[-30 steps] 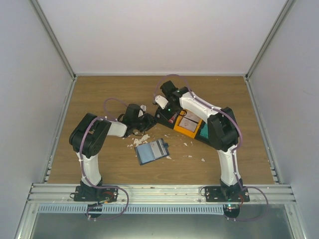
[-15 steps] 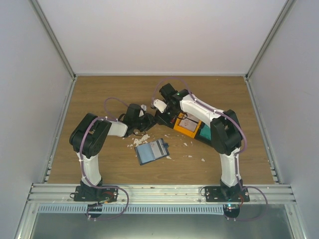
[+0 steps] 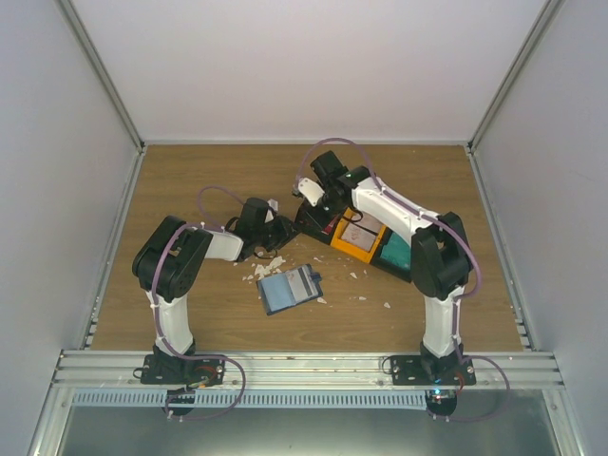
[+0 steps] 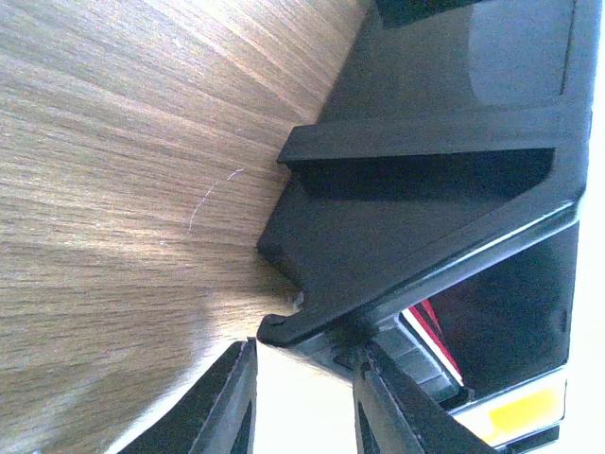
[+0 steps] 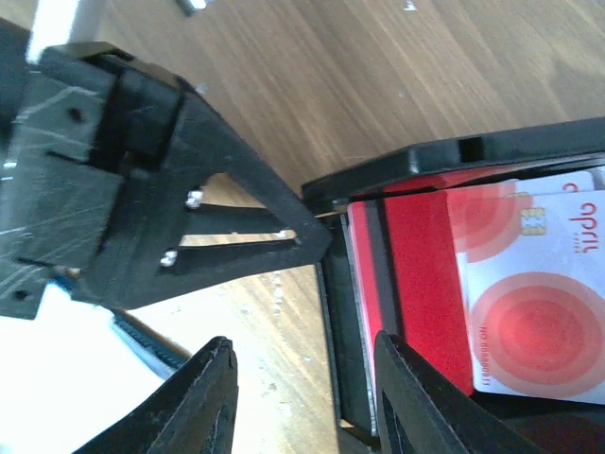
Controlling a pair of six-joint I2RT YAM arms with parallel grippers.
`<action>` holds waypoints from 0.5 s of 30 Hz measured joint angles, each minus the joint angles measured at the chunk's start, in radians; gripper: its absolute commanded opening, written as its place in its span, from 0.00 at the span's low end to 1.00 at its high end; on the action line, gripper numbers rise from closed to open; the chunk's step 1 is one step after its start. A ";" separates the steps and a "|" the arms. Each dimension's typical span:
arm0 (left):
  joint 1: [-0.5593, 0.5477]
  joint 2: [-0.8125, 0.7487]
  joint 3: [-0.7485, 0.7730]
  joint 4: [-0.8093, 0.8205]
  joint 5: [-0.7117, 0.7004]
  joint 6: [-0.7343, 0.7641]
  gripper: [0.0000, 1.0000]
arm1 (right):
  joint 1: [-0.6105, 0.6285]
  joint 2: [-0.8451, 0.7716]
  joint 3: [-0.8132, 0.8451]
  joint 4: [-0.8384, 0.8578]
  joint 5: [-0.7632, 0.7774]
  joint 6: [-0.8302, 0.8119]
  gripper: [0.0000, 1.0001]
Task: Put the credit cards into the card holder
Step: Pick up the credit card from the storage box.
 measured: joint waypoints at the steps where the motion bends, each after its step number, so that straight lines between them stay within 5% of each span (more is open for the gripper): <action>1: 0.000 0.000 0.000 0.000 0.000 0.000 0.29 | -0.001 0.003 0.002 0.000 0.011 0.000 0.43; 15: 0.000 -0.015 -0.020 0.020 -0.011 -0.004 0.15 | 0.000 0.144 0.035 0.008 0.077 -0.005 0.42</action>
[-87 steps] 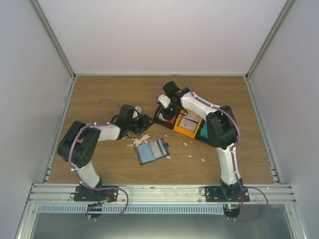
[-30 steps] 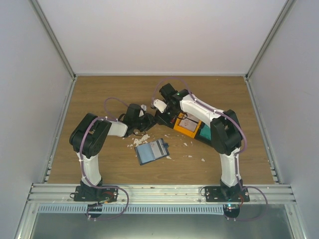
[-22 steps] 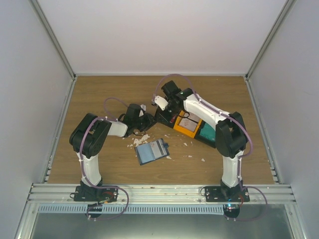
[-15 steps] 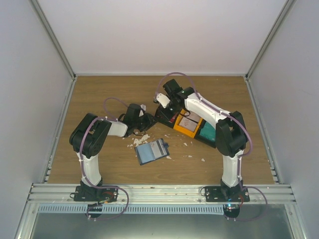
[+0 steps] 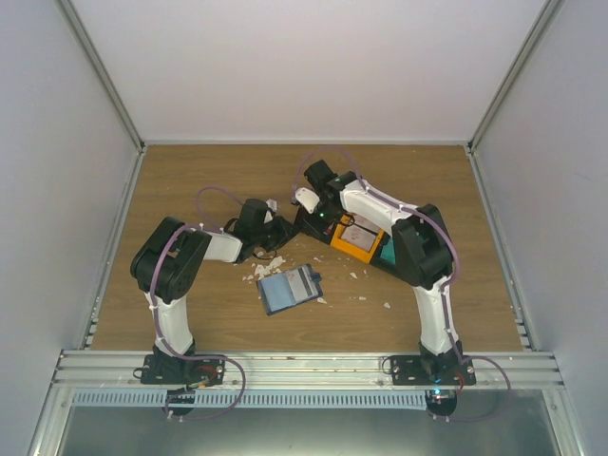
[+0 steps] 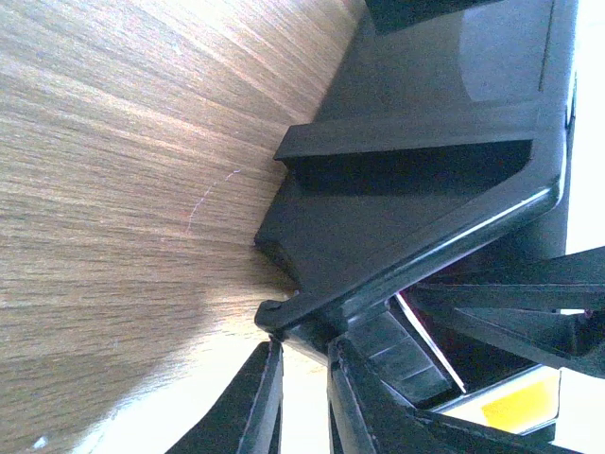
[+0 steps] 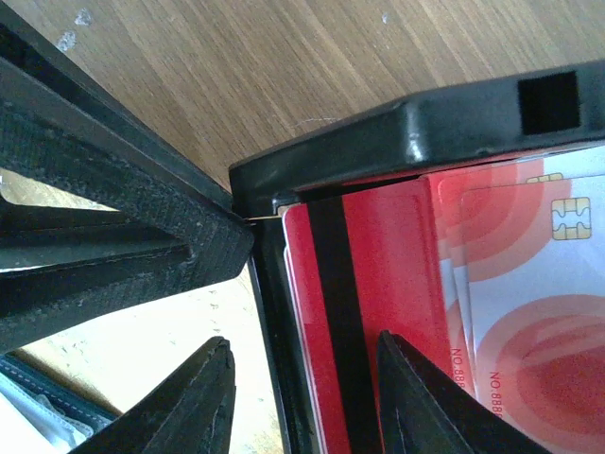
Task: Put the credit cards into the card holder
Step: Pick up the credit card from the storage box.
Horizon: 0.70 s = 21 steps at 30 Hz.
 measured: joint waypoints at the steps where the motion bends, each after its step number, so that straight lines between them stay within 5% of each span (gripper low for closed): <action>1: 0.000 0.000 0.000 0.001 0.000 0.000 0.15 | 0.000 0.004 0.002 0.001 0.000 0.000 0.41; 21: 0.000 0.000 0.000 0.002 0.002 0.000 0.16 | -0.001 -0.018 0.002 0.026 0.079 0.028 0.01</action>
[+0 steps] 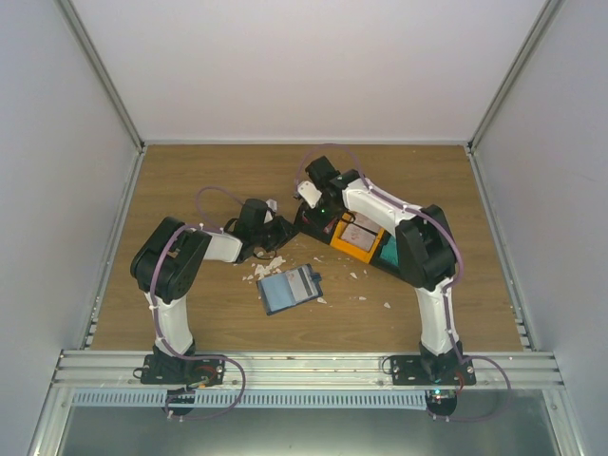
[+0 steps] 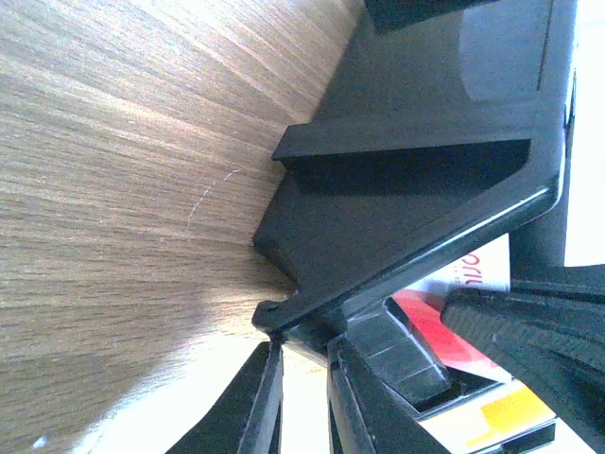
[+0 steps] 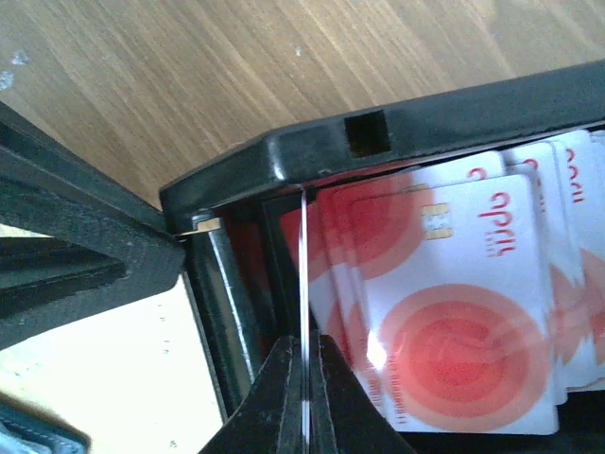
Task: Put the credit cards into the card holder
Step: Pick up the credit card from the storage box.
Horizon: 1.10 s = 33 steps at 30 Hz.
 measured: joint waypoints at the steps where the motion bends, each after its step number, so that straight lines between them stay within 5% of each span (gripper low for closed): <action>1: 0.000 0.000 0.000 0.000 0.000 0.000 0.16 | -0.002 0.000 0.000 0.005 0.006 0.003 0.01; 13: 0.000 -0.019 -0.072 0.066 -0.001 0.002 0.41 | -0.042 -0.108 -0.064 0.101 0.025 0.072 0.00; 21: 0.000 -0.071 -0.149 0.174 0.005 -0.004 0.55 | -0.098 -0.333 -0.315 0.352 -0.032 0.206 0.00; 33: 0.000 -0.248 -0.200 0.245 0.133 0.074 0.73 | -0.244 -0.612 -0.623 0.669 -0.418 0.415 0.01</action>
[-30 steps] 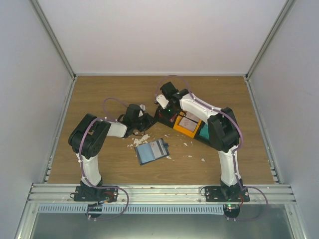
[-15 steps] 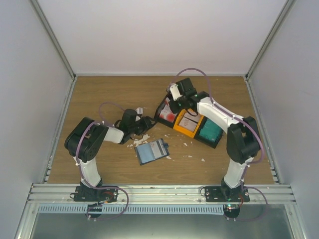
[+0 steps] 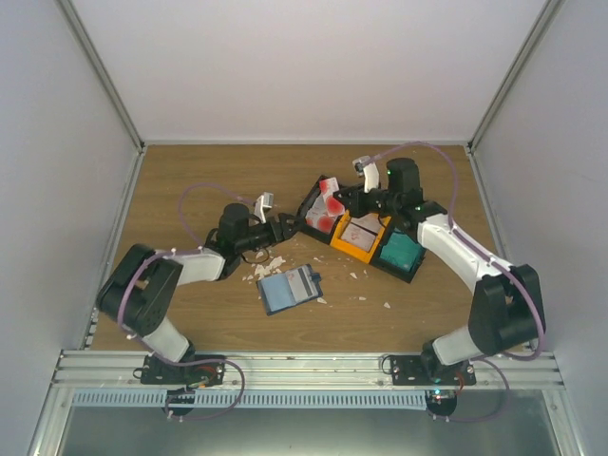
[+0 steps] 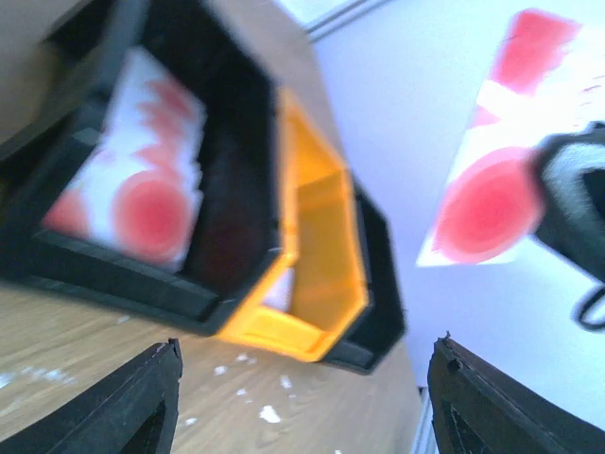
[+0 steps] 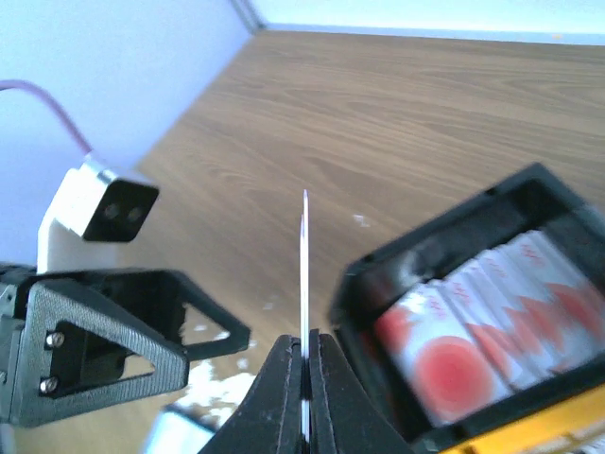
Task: Put the credit cards into the card holder
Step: Pick up the credit card from the storage box.
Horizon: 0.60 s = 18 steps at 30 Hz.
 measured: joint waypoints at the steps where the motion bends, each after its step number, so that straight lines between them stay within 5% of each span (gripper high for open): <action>1: 0.000 -0.029 -0.002 0.003 0.013 0.011 0.73 | -0.005 -0.014 -0.015 0.023 -0.046 0.020 0.01; 12: 0.000 -0.256 0.004 0.029 0.109 0.067 0.72 | -0.006 -0.100 -0.165 0.372 -0.455 0.287 0.00; 18: -0.005 -0.249 0.030 0.040 0.191 0.051 0.54 | 0.009 -0.100 -0.196 0.513 -0.539 0.398 0.01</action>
